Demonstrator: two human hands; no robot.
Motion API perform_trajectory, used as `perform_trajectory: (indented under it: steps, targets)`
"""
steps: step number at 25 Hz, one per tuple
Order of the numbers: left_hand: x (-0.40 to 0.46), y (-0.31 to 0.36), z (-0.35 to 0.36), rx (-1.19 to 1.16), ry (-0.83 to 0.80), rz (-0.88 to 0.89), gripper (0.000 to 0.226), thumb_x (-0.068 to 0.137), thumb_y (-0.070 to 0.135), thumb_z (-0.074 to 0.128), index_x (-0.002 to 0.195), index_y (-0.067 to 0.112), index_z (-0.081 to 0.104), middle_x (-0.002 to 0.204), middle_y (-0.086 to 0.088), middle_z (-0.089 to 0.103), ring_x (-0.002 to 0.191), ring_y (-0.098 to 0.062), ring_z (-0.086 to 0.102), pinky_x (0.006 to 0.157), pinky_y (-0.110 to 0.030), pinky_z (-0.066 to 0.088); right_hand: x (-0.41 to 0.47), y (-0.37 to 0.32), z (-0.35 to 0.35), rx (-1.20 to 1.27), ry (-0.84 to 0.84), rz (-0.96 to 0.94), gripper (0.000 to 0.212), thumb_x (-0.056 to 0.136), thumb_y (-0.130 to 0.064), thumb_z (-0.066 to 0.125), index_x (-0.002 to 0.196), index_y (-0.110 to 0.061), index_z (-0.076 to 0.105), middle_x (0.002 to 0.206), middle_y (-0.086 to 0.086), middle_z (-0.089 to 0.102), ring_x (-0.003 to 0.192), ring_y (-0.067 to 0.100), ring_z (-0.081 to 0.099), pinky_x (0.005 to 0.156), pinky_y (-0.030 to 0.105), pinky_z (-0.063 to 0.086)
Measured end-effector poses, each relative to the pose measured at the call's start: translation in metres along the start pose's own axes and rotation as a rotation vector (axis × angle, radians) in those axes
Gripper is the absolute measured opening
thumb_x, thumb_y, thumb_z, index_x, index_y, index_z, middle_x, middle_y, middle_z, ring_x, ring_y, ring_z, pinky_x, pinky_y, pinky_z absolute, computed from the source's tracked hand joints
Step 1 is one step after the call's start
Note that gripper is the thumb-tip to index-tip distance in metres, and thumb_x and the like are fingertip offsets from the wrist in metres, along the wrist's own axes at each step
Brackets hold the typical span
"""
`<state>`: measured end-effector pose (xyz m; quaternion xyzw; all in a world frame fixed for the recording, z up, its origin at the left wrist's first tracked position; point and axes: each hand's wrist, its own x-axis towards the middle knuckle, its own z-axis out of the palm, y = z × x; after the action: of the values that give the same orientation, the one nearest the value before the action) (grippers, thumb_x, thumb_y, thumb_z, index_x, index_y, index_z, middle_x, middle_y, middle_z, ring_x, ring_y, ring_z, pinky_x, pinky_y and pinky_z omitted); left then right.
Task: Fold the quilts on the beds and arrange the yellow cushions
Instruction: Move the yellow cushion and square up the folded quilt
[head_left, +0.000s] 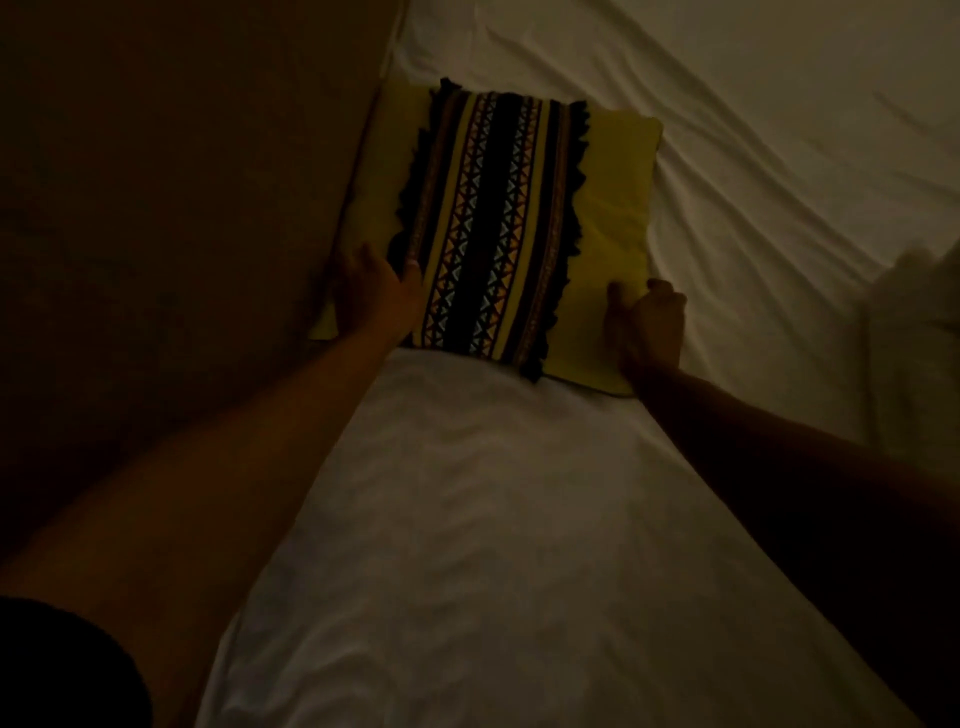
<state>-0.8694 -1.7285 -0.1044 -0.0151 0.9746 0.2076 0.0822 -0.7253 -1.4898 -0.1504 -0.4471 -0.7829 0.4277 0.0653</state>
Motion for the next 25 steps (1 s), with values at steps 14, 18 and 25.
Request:
perform_trajectory:
  steps: [14, 18, 25]
  targets:
    - [0.112, 0.007, 0.026, -0.518, -0.215, -0.228, 0.069, 0.095, 0.069, 0.032, 0.146, 0.024, 0.041, 0.139, -0.002, 0.051, 0.122, -0.026, 0.05, 0.098, -0.04, 0.038, 0.127, -0.018, 0.071, 0.082, -0.007, 0.278, 0.106, 0.073, -0.086, 0.04, 0.147, -0.012, 0.025, 0.147, 0.018, 0.038, 0.129, 0.038, 0.043, 0.105, 0.047, 0.037]
    - [0.092, 0.016, 0.009, -0.463, -0.164, -0.195, 0.083, 0.09, 0.074, 0.036, 0.154, 0.023, 0.025, 0.158, -0.007, 0.03, 0.141, -0.029, 0.034, 0.112, -0.046, 0.029, 0.128, -0.01, 0.06, 0.152, -0.052, 0.175, 0.092, 0.08, -0.078, 0.042, 0.145, -0.014, 0.033, 0.143, 0.012, 0.046, 0.124, 0.034, 0.05, 0.094, 0.041, 0.042]
    - [0.042, -0.038, -0.004, -0.67, -0.548, -0.316, 0.1, 0.065, 0.085, 0.058, 0.147, 0.031, 0.041, 0.137, -0.002, 0.054, 0.119, -0.028, 0.056, 0.101, -0.047, 0.045, 0.07, -0.001, -0.028, 0.206, -0.021, 0.062, 0.068, 0.095, -0.052, 0.05, 0.146, -0.01, 0.033, 0.143, 0.006, 0.044, 0.128, 0.025, 0.045, 0.086, 0.028, 0.032]
